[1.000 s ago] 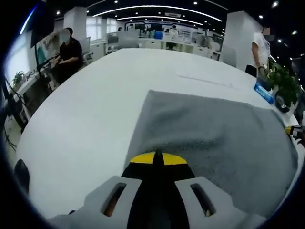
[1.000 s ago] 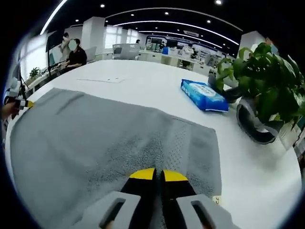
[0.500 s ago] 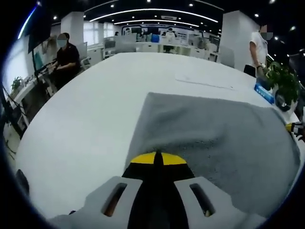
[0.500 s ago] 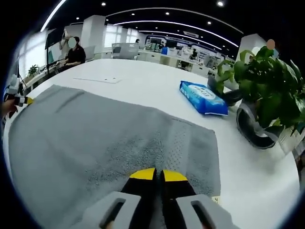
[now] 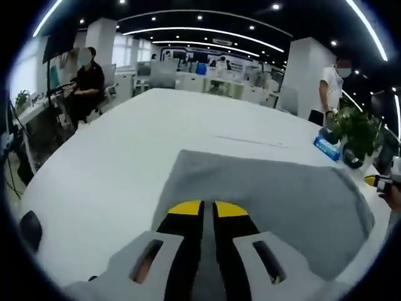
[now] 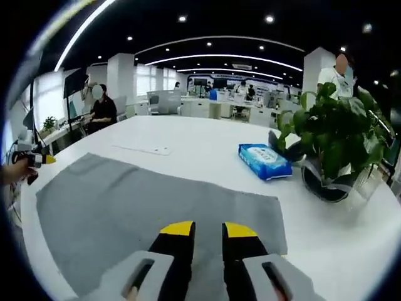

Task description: Open the folded towel by lifting each exposed corner and separating the folded layers until the towel lies flat within the target outline without major curled edges

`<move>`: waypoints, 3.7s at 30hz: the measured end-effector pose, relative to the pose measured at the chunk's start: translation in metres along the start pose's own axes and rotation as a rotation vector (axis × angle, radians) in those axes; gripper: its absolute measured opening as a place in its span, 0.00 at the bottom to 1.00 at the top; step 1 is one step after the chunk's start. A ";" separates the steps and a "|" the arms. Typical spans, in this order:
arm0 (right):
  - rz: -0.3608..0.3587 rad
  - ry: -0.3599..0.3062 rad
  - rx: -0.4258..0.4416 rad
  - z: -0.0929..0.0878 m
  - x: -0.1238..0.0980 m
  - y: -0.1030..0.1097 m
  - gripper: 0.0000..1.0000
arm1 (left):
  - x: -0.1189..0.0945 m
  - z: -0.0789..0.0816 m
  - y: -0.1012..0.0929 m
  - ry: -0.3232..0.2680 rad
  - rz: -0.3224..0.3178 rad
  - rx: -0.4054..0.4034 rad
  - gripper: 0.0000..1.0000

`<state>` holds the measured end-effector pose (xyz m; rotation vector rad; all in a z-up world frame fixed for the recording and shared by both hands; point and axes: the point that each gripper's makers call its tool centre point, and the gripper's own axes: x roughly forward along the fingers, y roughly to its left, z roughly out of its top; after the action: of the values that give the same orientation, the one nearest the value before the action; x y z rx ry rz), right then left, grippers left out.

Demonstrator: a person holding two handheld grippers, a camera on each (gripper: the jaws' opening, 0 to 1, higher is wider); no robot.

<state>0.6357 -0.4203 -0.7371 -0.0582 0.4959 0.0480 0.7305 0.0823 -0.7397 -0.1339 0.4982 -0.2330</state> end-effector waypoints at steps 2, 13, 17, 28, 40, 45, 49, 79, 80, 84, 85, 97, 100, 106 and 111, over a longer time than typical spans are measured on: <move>0.030 -0.056 0.026 0.006 -0.014 0.010 0.21 | -0.014 0.004 -0.008 -0.034 -0.023 -0.017 0.12; 0.042 -0.216 0.136 0.015 -0.085 0.043 0.51 | -0.093 0.008 -0.043 -0.199 -0.124 -0.008 0.36; 0.046 -0.249 0.154 0.012 -0.103 0.057 0.67 | -0.112 0.002 -0.055 -0.235 -0.148 -0.012 0.62; 0.007 -0.276 0.268 -0.022 -0.126 0.069 1.00 | -0.124 -0.017 -0.080 -0.249 -0.210 0.047 0.92; -0.023 -0.283 0.295 -0.033 -0.134 0.068 1.00 | -0.124 -0.023 -0.074 -0.215 -0.188 0.051 0.99; -0.018 -0.257 0.264 -0.036 -0.132 0.072 1.00 | -0.125 -0.022 -0.074 -0.222 -0.185 0.045 0.99; -0.012 -0.245 0.258 -0.038 -0.132 0.073 1.00 | -0.125 -0.022 -0.076 -0.221 -0.189 0.043 0.99; -0.010 -0.266 0.203 -0.022 -0.141 0.078 0.97 | -0.132 -0.011 -0.065 -0.264 -0.156 0.005 0.91; -0.010 -0.273 0.199 -0.020 -0.142 0.079 0.97 | -0.135 -0.007 -0.063 -0.284 -0.146 0.009 0.91; -0.018 -0.270 0.155 -0.019 -0.141 0.082 0.97 | -0.144 -0.003 -0.057 -0.305 -0.146 -0.031 0.90; -0.018 -0.269 0.150 -0.019 -0.142 0.082 0.97 | -0.145 -0.002 -0.055 -0.308 -0.143 -0.042 0.90; 0.006 -0.272 0.160 -0.020 -0.140 0.085 0.96 | -0.144 -0.003 -0.054 -0.312 -0.122 -0.063 0.90; 0.008 -0.266 0.151 -0.020 -0.140 0.086 0.96 | -0.143 -0.005 -0.059 -0.306 -0.127 -0.039 0.90; 0.007 -0.254 0.146 -0.022 -0.139 0.087 0.95 | -0.141 -0.007 -0.060 -0.294 -0.131 -0.021 0.90; 0.006 -0.241 0.144 -0.024 -0.139 0.088 0.94 | -0.142 -0.005 -0.057 -0.304 -0.126 -0.033 0.90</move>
<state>0.4970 -0.3384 -0.6959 0.0899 0.2577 0.0247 0.5963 0.0629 -0.6687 -0.2297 0.1912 -0.3219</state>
